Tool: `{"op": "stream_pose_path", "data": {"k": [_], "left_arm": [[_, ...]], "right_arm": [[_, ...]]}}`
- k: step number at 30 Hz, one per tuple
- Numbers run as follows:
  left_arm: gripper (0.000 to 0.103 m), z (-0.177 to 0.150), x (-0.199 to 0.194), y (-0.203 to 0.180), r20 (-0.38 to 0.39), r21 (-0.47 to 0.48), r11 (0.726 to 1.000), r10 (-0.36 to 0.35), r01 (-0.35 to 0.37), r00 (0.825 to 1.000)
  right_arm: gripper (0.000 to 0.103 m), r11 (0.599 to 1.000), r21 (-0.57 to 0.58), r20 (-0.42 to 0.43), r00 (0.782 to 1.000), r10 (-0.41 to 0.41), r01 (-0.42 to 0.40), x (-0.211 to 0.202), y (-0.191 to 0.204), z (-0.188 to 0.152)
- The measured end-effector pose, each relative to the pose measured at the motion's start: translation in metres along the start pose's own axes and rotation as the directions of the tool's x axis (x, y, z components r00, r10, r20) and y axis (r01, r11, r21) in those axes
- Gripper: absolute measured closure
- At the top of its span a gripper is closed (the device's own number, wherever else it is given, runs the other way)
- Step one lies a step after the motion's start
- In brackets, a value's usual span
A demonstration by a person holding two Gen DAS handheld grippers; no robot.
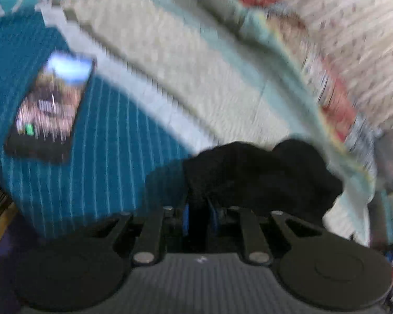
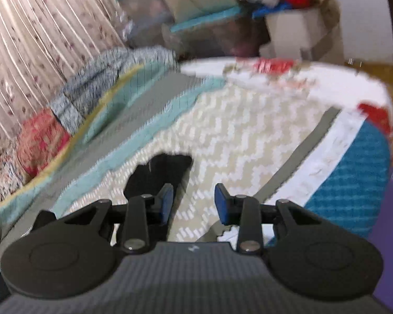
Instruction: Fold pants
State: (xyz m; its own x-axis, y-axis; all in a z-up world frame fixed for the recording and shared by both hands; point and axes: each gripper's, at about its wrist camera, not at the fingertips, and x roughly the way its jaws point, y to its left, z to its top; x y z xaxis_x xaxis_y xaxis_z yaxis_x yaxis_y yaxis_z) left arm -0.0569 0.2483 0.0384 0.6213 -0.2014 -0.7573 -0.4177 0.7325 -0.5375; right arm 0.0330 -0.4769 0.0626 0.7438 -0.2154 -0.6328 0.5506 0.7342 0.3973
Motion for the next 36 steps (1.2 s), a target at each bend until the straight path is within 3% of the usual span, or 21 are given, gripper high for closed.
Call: {"op": "stream_pose_path", "data": {"k": [4,8,9,10,12,15,18,22,24,27,31,34,36], "left_arm": [[0.088,-0.008,0.001,-0.011,-0.014,0.038,0.999,0.023,-0.022,1.000],[0.088,0.000,-0.002,-0.017,-0.001,0.028,0.999,0.021,-0.021,1.000],[0.088,0.002,0.000,-0.019,0.002,0.021,1.000,0.019,-0.019,1.000],[0.089,0.005,-0.002,-0.022,0.007,0.018,1.000,0.015,-0.015,1.000],[0.089,0.018,-0.004,-0.031,0.038,0.021,1.000,0.002,-0.002,0.999],[0.090,0.052,-0.018,-0.049,0.116,0.029,0.998,-0.056,0.053,0.992],[0.090,0.087,-0.035,-0.075,0.185,0.052,0.987,-0.156,0.149,0.970],[0.090,0.099,-0.059,-0.104,0.261,0.152,0.967,-0.239,0.205,0.935],[0.090,0.094,-0.059,-0.099,0.249,0.146,0.967,-0.241,0.209,0.938],[0.090,0.077,-0.041,-0.070,0.190,0.085,0.982,-0.182,0.168,0.965],[0.090,0.042,-0.008,-0.019,0.060,-0.039,0.995,-0.094,0.097,0.994],[0.086,0.010,0.020,0.013,-0.052,-0.088,0.996,-0.016,0.012,0.999],[0.078,-0.004,0.026,0.026,-0.085,-0.112,0.994,-0.009,0.000,0.996]], "right_arm": [[0.055,0.998,0.055,-0.084,0.996,-0.006,0.010,0.051,0.003,0.006],[0.055,0.990,0.139,-0.143,0.990,0.000,0.020,0.100,0.004,0.022],[0.059,0.984,0.174,-0.164,0.986,0.007,0.022,0.110,0.002,0.024],[0.094,0.975,0.221,-0.173,0.985,0.026,0.013,0.118,0.000,0.026],[0.096,0.952,0.305,-0.177,0.981,0.084,-0.027,0.124,0.003,0.035],[0.096,0.931,0.344,-0.085,0.984,0.158,-0.120,0.107,0.025,0.071],[0.096,0.909,0.345,0.037,0.971,0.235,-0.233,0.069,0.046,0.117],[0.096,0.857,0.341,0.226,0.919,0.324,-0.386,-0.006,0.037,0.156],[0.096,0.858,0.327,0.267,0.910,0.318,-0.396,-0.033,0.020,0.155],[0.096,0.884,0.320,0.246,0.931,0.270,-0.341,-0.056,-0.017,0.133],[0.096,0.918,0.354,0.142,0.981,0.135,-0.177,-0.059,-0.077,0.074],[0.096,0.908,0.418,0.017,1.000,-0.020,0.011,-0.052,-0.126,0.017],[0.086,0.897,0.422,-0.054,0.991,-0.122,0.133,-0.047,-0.143,-0.009]]}}
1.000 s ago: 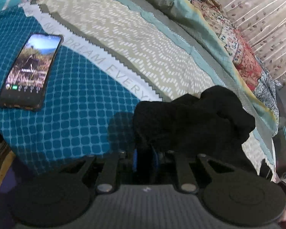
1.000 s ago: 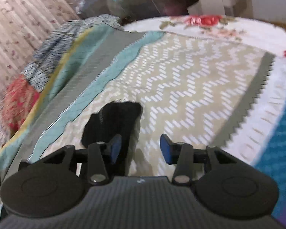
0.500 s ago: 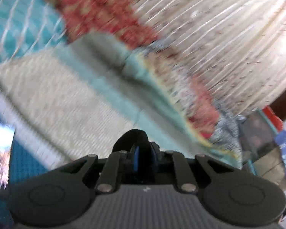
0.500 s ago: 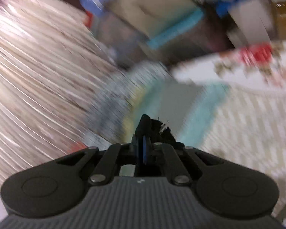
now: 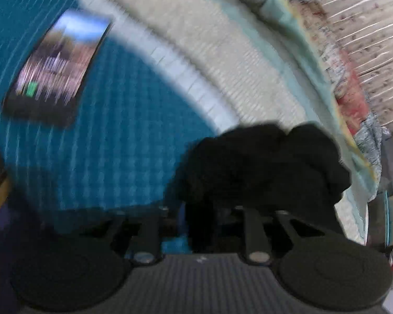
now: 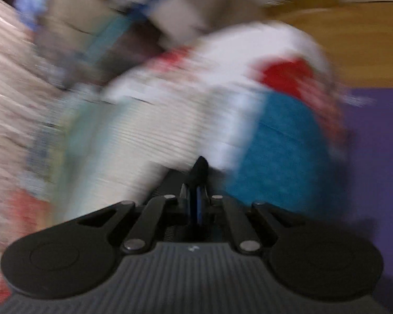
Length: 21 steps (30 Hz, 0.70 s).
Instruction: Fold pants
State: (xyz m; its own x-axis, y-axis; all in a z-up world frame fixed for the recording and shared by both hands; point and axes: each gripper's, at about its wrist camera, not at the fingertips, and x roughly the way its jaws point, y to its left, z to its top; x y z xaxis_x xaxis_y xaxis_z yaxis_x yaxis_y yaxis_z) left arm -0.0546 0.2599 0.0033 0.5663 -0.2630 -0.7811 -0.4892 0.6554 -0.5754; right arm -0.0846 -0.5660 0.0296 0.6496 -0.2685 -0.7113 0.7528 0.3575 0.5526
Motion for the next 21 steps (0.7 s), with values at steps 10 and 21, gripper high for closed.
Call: {"op": "stream_pose_path", "data": {"k": [10,21], "left_arm": [[0.065,0.019,-0.091,-0.016,0.204,0.152,0.985,-0.117,0.086,0.972],[0.045,0.089,0.057,-0.130,0.141,0.379,0.925,-0.097,0.037,0.985]], "right_arm": [[0.073,0.999,-0.033,0.229,0.973,0.012,-0.005,-0.073,0.033,0.005],[0.059,0.859,-0.246,-0.342,0.869,0.357,-0.450,0.028,0.250,-0.110]]}}
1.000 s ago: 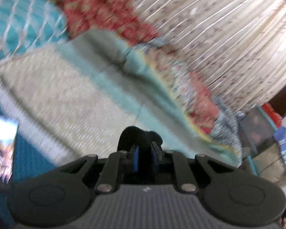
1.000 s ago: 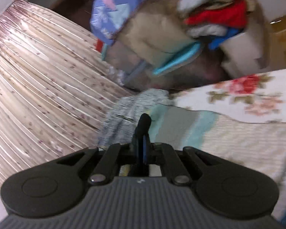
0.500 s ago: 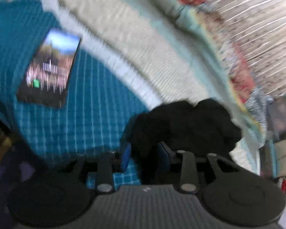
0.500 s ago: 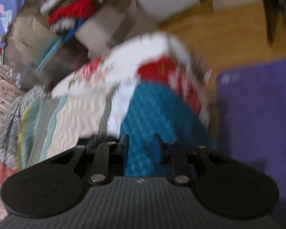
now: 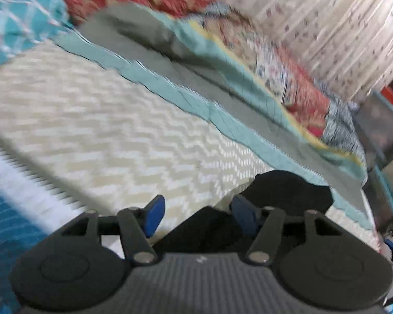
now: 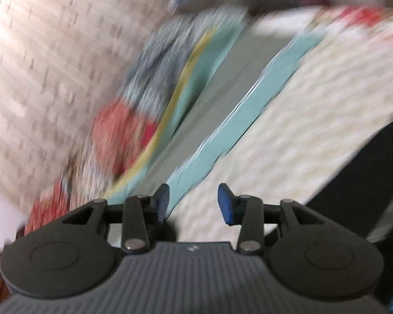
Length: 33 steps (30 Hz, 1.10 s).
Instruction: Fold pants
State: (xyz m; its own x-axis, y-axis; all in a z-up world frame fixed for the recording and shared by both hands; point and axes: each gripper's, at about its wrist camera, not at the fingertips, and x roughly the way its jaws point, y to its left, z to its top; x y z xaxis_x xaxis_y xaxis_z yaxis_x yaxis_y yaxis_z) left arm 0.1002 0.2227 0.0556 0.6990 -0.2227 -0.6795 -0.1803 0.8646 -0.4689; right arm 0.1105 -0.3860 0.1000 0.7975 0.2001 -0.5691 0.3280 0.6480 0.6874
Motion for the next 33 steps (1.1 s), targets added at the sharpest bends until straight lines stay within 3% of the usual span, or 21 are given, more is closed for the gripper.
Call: {"op": "stream_pose_path", "data": {"k": [4,7,9,11,12,13,14,15,16,20,22,25,27,28,30,31,33], "left_arm": [[0.051,0.006,0.062,-0.013,-0.083,0.043,0.999,0.031,-0.027,0.996],[0.051,-0.002,0.084,-0.014,-0.141,0.025,1.000,0.000,0.003,0.990],[0.042,-0.008,0.089,-0.020,-0.149,0.038,0.999,-0.024,0.030,0.989],[0.024,-0.014,0.092,-0.029,-0.151,0.041,0.997,-0.054,0.061,0.987],[0.023,-0.017,0.094,-0.036,-0.161,0.039,0.996,-0.079,0.086,0.984],[0.026,-0.021,0.097,-0.042,-0.181,0.041,0.992,-0.107,0.116,0.978],[0.050,-0.026,0.099,-0.051,-0.196,0.063,0.990,-0.116,0.130,0.974],[0.061,-0.029,0.099,-0.058,-0.203,0.096,0.987,-0.105,0.127,0.973],[0.079,-0.033,0.099,-0.066,-0.206,0.133,0.983,-0.095,0.124,0.974],[0.084,-0.036,0.062,-0.076,-0.122,0.166,0.978,-0.107,0.127,0.987],[0.085,-0.033,0.031,-0.073,-0.063,0.167,0.972,-0.155,0.163,0.986],[0.085,-0.040,-0.006,-0.075,-0.013,0.235,0.955,-0.186,0.184,0.982],[0.085,-0.057,-0.025,-0.078,-0.015,0.292,0.939,-0.187,0.183,0.982],[0.084,-0.067,-0.031,-0.079,-0.022,0.321,0.929,-0.188,0.185,0.982],[0.078,-0.090,-0.040,-0.086,-0.047,0.396,0.900,-0.181,0.184,0.982],[0.073,-0.102,-0.044,-0.089,-0.070,0.429,0.882,-0.180,0.193,0.981],[0.066,-0.125,-0.050,-0.097,-0.120,0.505,0.835,-0.181,0.218,0.976]], "right_arm": [[0.060,0.996,-0.087,-0.205,0.978,-0.031,0.014,0.092,0.034,-0.052],[0.059,0.988,-0.149,-0.285,0.955,-0.085,0.043,0.144,0.046,-0.082],[0.059,0.988,-0.152,-0.308,0.949,-0.069,0.023,0.164,0.054,-0.099],[0.056,0.991,-0.129,-0.335,0.942,-0.027,-0.018,0.180,0.059,-0.115],[0.056,0.990,-0.141,-0.329,0.944,-0.029,-0.019,0.182,0.066,-0.122],[0.057,0.985,-0.174,-0.306,0.951,-0.037,-0.018,0.182,0.073,-0.125],[0.079,0.974,-0.225,-0.298,0.953,-0.058,-0.011,0.180,0.084,-0.126],[0.090,0.965,-0.261,-0.304,0.950,-0.074,-0.008,0.180,0.089,-0.121],[0.091,0.959,-0.284,-0.307,0.948,-0.081,-0.011,0.178,0.095,-0.119],[0.092,0.890,-0.456,-0.097,0.994,-0.044,-0.005,0.134,0.116,-0.087],[0.091,0.848,-0.530,0.024,1.000,0.006,0.007,0.091,0.123,-0.067],[0.091,0.759,-0.643,0.202,0.979,0.034,0.107,0.024,0.114,-0.050],[0.089,0.710,-0.680,0.274,0.962,0.017,0.181,-0.013,0.096,-0.043],[0.085,0.699,-0.681,0.293,0.956,-0.012,0.218,-0.024,0.083,-0.042],[0.066,0.696,-0.660,0.299,0.949,-0.102,0.283,-0.038,0.054,-0.042],[0.049,0.704,-0.633,0.304,0.940,-0.156,0.321,-0.042,0.039,-0.044],[0.045,0.721,-0.556,0.330,0.906,-0.264,0.412,-0.047,0.010,-0.046]]}}
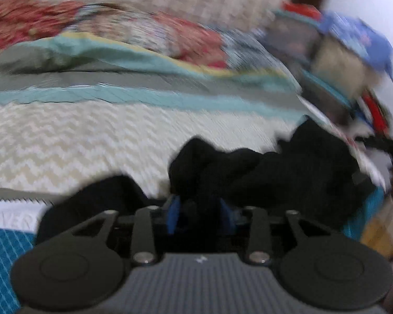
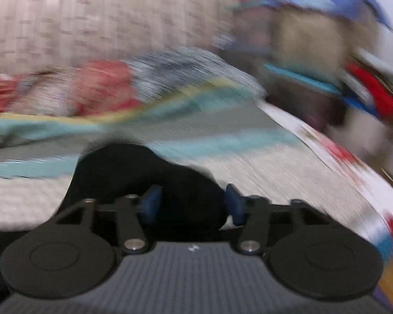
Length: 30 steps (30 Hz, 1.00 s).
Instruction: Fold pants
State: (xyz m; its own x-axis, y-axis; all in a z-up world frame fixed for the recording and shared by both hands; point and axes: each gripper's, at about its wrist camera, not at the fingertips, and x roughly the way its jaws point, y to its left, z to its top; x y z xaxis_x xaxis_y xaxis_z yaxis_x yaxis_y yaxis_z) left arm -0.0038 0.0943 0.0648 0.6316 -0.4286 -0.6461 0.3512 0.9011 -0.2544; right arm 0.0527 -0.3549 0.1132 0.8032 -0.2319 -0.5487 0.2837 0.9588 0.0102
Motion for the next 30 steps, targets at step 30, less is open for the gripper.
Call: {"op": "stream_pose_path", "data": {"k": [30], "left_arm": [[0.037,0.026,0.033,0.024,-0.232,-0.105,0.991,0.053,-0.080,0.971]], "right_arm": [[0.045,0.992,0.123,-0.072,0.997,0.042,-0.033,0.009,0.004,-0.033]]}}
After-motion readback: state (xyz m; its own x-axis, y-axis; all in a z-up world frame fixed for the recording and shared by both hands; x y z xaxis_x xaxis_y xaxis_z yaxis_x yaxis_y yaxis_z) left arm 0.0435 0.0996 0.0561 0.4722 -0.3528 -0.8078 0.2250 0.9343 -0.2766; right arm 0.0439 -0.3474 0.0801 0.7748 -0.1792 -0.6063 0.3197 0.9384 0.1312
